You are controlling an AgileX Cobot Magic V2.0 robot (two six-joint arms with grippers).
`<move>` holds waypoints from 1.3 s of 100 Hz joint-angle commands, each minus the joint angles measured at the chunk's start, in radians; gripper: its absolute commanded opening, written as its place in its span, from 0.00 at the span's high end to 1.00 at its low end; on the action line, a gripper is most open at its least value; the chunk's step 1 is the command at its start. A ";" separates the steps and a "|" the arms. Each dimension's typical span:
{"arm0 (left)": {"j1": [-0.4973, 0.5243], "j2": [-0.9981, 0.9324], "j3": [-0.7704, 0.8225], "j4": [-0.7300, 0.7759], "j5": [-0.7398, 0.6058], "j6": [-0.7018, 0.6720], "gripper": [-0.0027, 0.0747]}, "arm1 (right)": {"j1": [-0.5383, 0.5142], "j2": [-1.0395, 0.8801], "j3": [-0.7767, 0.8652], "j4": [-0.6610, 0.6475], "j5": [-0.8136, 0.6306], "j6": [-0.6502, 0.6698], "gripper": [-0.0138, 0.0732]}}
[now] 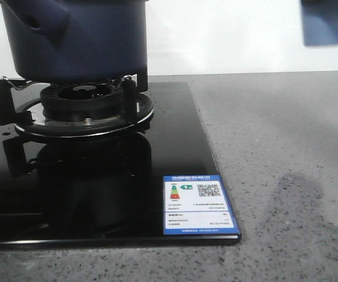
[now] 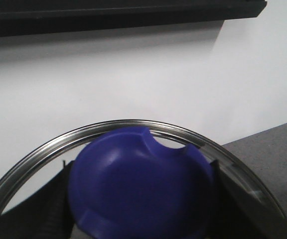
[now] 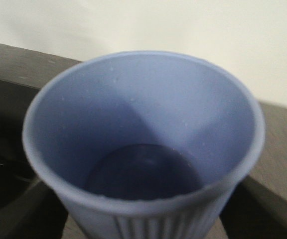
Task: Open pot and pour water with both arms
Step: 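Lift the blue cup with the right gripper and move it over the pot, then tilt the cup with the right gripper to pour water into the pot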
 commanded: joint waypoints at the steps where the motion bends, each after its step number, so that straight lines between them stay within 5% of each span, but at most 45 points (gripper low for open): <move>1: 0.004 -0.034 -0.035 -0.050 -0.042 -0.004 0.53 | 0.059 0.002 -0.123 -0.068 -0.007 -0.007 0.38; 69: 0.004 -0.034 -0.035 -0.050 -0.062 -0.004 0.53 | 0.376 0.432 -0.785 -0.483 0.398 -0.034 0.38; 89: 0.004 -0.034 -0.035 -0.050 -0.066 -0.004 0.53 | 0.454 0.479 -0.813 -0.756 0.401 -0.039 0.38; 130: 0.004 -0.034 -0.035 -0.050 -0.066 -0.004 0.53 | 0.482 0.513 -0.813 -1.056 0.393 -0.040 0.38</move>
